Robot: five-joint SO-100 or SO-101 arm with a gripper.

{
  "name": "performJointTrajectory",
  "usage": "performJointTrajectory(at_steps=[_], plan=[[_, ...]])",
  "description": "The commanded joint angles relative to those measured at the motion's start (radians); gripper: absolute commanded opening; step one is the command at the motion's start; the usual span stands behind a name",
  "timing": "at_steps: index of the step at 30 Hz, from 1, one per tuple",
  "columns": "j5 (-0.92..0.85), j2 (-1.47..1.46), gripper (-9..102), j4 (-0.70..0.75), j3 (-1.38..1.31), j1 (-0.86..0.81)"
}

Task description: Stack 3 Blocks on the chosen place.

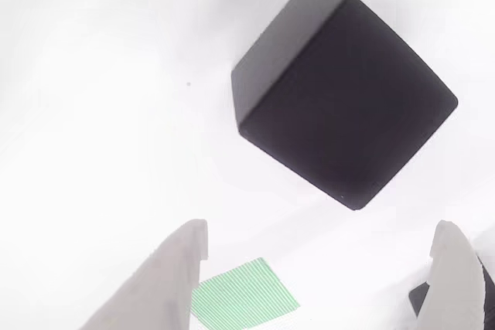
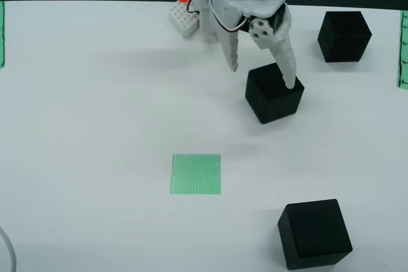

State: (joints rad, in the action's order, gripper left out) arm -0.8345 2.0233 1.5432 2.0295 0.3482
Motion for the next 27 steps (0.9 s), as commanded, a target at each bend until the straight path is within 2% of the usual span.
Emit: performJointTrajectory(at_steps=[1,6,9,15,27], plan=[[-0.120,0.035,35,0.029,-0.014,0.011],[-0.287,0.021,35,0.029,-0.058,0.074],[-0.423,-0.012,36,0.029,-0.084,0.057],[-0.563,-0.072,37,0.029,-0.075,0.060],[-0.646,-0.130,38,0.026,-0.083,0.100]])
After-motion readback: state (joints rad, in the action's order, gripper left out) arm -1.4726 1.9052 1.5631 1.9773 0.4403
